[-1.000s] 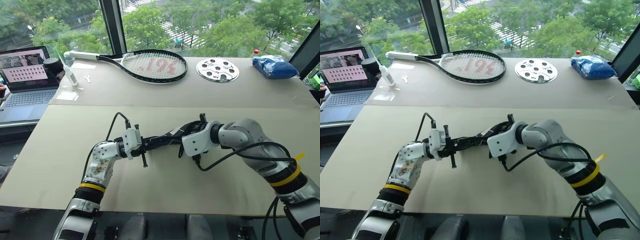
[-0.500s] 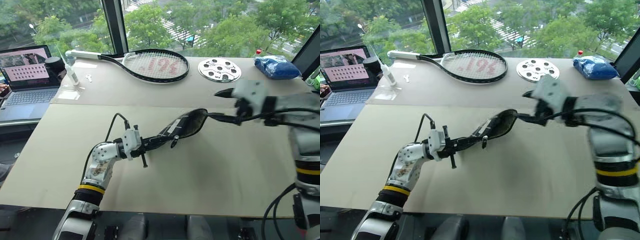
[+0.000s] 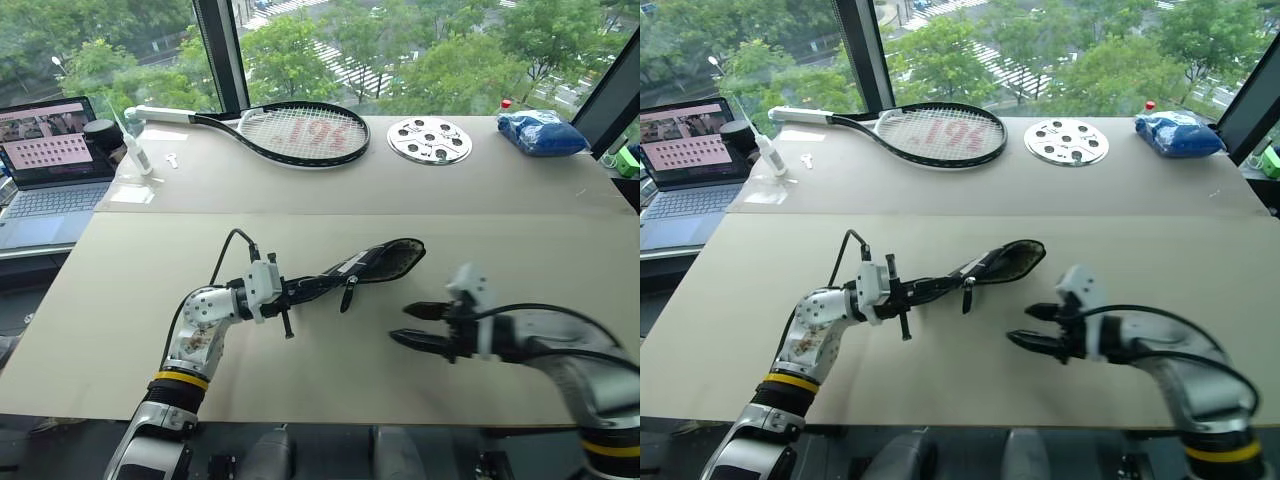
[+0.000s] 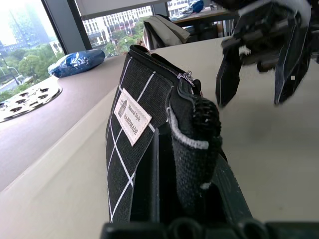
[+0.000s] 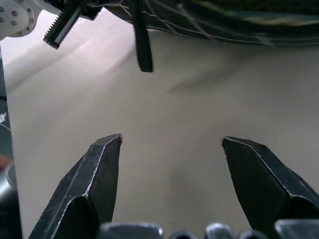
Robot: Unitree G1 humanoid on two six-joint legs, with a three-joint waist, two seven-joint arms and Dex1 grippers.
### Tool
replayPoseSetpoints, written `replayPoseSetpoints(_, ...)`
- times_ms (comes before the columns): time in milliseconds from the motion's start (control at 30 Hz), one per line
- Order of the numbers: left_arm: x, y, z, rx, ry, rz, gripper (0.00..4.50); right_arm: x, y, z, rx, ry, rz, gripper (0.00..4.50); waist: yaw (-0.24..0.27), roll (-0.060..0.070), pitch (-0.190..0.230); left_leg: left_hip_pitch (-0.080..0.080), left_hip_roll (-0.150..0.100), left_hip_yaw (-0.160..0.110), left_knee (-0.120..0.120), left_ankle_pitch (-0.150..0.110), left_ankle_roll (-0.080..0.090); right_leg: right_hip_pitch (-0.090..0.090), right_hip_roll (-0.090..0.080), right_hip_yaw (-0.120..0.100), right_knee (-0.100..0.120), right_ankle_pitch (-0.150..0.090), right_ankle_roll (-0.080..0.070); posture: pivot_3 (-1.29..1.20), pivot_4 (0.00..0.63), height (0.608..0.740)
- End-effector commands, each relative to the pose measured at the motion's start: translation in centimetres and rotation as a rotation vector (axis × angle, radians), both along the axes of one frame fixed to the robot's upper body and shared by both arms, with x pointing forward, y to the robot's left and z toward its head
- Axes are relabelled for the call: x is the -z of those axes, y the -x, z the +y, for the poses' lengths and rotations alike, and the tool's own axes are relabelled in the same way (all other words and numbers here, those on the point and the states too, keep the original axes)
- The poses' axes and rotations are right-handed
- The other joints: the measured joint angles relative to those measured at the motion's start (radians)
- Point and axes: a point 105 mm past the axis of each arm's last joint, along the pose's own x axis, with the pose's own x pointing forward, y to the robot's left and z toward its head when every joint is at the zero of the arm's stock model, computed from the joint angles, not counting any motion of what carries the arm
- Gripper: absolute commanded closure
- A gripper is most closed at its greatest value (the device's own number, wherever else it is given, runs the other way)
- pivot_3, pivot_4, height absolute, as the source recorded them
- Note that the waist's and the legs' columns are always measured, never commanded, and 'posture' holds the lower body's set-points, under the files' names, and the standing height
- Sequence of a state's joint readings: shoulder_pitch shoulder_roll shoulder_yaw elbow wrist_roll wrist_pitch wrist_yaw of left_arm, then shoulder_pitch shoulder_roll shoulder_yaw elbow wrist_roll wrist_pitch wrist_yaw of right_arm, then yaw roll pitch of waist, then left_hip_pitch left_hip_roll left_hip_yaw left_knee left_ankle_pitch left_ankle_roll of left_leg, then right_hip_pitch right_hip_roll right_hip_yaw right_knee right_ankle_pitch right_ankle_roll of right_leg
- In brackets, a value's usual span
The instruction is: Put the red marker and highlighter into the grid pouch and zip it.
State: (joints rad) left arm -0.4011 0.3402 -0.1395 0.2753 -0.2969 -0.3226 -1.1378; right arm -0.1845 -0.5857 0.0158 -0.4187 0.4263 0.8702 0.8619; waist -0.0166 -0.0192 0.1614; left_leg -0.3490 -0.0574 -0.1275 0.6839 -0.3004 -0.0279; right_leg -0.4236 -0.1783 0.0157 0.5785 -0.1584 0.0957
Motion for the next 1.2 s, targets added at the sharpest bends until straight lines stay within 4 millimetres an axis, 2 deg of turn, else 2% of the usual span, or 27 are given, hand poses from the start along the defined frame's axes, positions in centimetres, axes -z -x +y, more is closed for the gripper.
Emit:
replayPoseSetpoints(33,-1.1,0.0,-0.3,0.014,0.016,-0.039,4.50,-0.7,-2.2,2.5,0.046,-0.002,-0.060,0.94,0.003,0.000,0.000,-0.001,0.000,0.000,0.000,0.001,-0.001,0.000,0.000,0.000,0.000,0.000,0.000,0.00,0.150,0.740)
replayPoseSetpoints(167,-1.2,0.1,-0.3,0.013,0.016,-0.041,4.50,-1.5,-2.7,5.4,0.000,-0.048,-0.059,0.94,0.004,0.000,0.000,-0.001,-0.001,-0.002,0.000,0.001,-0.002,0.000,0.000,0.000,0.000,0.000,-0.001,0.00,0.150,0.740)
replayPoseSetpoints(267,-1.2,0.1,-0.2,0.006,0.015,-0.040,4.50,-2.1,-3.1,6.4,-0.004,-0.070,-0.051,0.94,0.002,0.000,0.000,-0.002,-0.001,-0.002,0.000,0.001,-0.002,-0.001,0.000,0.000,0.000,0.001,-0.001,0.00,0.150,0.740)
replayPoseSetpoints(367,-1.1,0.1,-0.1,0.001,0.016,-0.038,4.50,-2.4,-3.0,6.2,-0.028,-0.068,-0.060,1.70,0.002,0.000,0.000,-0.002,-0.001,-0.002,0.000,0.001,-0.002,-0.001,0.000,-0.001,0.000,0.001,-0.001,0.00,0.150,0.740)
replayPoseSetpoints(633,-1.1,0.0,0.2,-0.007,0.010,-0.039,4.50,-2.6,-2.8,4.1,-0.024,-0.038,-0.066,4.46,0.000,0.000,0.000,-0.002,-0.001,-0.002,-0.001,0.000,-0.001,-0.001,0.000,-0.001,0.000,0.001,-0.001,0.00,0.150,0.740)
replayPoseSetpoints(700,-1.1,-0.2,0.2,-0.010,0.008,-0.039,4.50,-2.9,-2.7,3.5,-0.021,-0.039,-0.067,4.46,0.000,0.000,0.000,-0.002,-0.001,-0.002,-0.001,0.000,-0.001,-0.001,0.000,-0.001,0.000,0.001,-0.001,0.00,0.150,0.740)
replayPoseSetpoints(767,-1.1,-0.2,0.3,-0.013,0.007,-0.040,4.50,-3.0,-2.8,2.7,-0.006,-0.033,-0.073,4.46,0.001,0.000,0.000,-0.002,-0.001,-0.002,-0.001,0.000,-0.001,0.000,0.000,-0.001,0.000,0.001,-0.001,0.00,0.150,0.740)
replayPoseSetpoints(833,-1.2,-0.3,0.3,-0.012,0.006,-0.041,4.50,-3.1,-3.6,0.9,0.058,-0.002,-0.081,4.46,0.001,0.000,0.000,-0.002,-0.001,-0.002,-0.001,0.000,-0.001,0.000,0.000,-0.001,0.000,0.001,-0.001,0.00,0.150,0.740)
replayPoseSetpoints(1033,-1.3,-0.3,0.5,-0.011,0.002,-0.044,4.50,-4.1,-6.3,-8.0,0.303,0.176,-0.155,4.46,0.006,0.000,0.000,-0.002,-0.001,-0.001,-0.001,0.000,0.000,0.000,0.000,-0.001,0.000,0.001,-0.001,0.00,0.150,0.740)
replayPoseSetpoints(1133,-1.4,-0.3,0.5,-0.009,0.001,-0.044,4.50,-4.5,-7.0,-10.5,0.360,0.246,-0.182,4.46,0.001,0.000,0.000,-0.002,0.000,-0.001,-0.001,0.000,0.000,0.000,0.000,-0.001,0.000,0.001,0.000,0.00,0.150,0.740)
replayPoseSetpoints(1200,-1.5,-0.3,0.4,-0.008,0.001,-0.044,4.50,-4.6,-7.2,-11.4,0.377,0.264,-0.193,4.46,-0.005,0.000,0.000,-0.002,0.000,-0.001,-0.001,0.000,0.000,0.000,0.000,-0.001,0.000,0.001,0.000,0.00,0.150,0.740)
